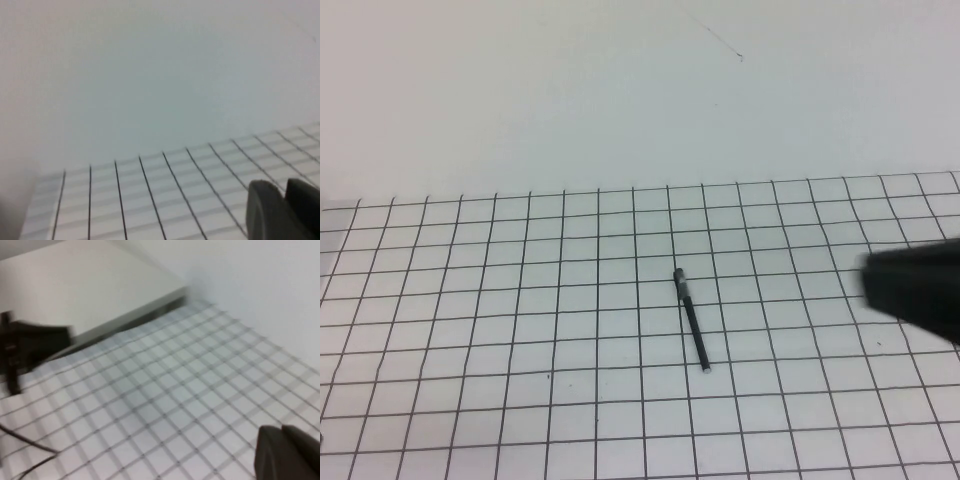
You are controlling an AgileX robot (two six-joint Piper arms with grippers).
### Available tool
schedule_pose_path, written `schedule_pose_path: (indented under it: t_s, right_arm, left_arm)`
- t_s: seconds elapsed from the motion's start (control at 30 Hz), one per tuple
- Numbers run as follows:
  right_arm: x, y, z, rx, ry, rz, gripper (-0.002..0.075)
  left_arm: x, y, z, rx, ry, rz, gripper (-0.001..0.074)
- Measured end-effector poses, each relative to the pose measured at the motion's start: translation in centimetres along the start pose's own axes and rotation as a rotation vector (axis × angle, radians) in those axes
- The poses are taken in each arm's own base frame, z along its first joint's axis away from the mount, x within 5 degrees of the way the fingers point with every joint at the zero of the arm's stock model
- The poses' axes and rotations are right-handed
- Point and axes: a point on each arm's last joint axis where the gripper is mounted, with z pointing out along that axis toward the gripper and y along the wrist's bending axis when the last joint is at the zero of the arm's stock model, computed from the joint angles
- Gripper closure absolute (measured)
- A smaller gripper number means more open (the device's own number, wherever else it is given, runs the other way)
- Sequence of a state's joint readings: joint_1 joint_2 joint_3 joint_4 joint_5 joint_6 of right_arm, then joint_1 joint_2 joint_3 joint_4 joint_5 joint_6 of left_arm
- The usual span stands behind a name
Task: Cap the pen
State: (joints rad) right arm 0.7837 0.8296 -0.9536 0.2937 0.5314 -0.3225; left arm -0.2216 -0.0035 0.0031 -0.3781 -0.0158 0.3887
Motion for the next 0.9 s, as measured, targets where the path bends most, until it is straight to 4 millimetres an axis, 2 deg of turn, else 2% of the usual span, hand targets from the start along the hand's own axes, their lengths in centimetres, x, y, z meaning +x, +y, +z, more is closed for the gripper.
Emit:
schedule_pose_path:
  t_s: [0.13, 0.23, 0.3, 0.4, 0.5, 0.67, 0.9]
  right_arm:
    - [4.9, -1.4, -3.7, 0.203, -0.067, -0.017, 0.0729]
    - [8.4, -1.6, -6.0, 0.354, -0.136, -0.066, 0.0729]
    - [10.2, -1.5, -7.0, 0.439, -0.179, -0.096, 0.0729]
    - [12.6, -1.4, -8.1, 0.567, -0.231, -0.129, 0.0729]
    - [14.9, -1.5, -8.4, 0.687, -0.212, -0.155, 0.0729]
    - [18.5, -1.9, -7.7, 0.809, -0.139, -0.102, 0.0729]
    - [21.9, -2.3, -7.1, 0.912, -0.061, -0.08, 0.0729]
  left_arm:
    - [1.3, 0.0, -0.1, -0.022, 0.145, -0.085, 0.0676]
    - [2.2, 0.0, -0.3, -0.03, 0.242, -0.117, 0.0676]
    - [3.1, 0.0, -0.5, -0.032, 0.345, -0.121, 0.0676]
    - [3.2, 0.0, -0.6, -0.035, 0.354, -0.121, 0.0676]
    - [3.1, 0.2, -0.6, -0.064, 0.35, -0.129, 0.0676]
    - [3.1, 0.5, -0.6, -0.124, 0.344, -0.12, 0.0676]
    - [3.0, 0.5, -0.5, -0.12, 0.326, -0.099, 0.0676]
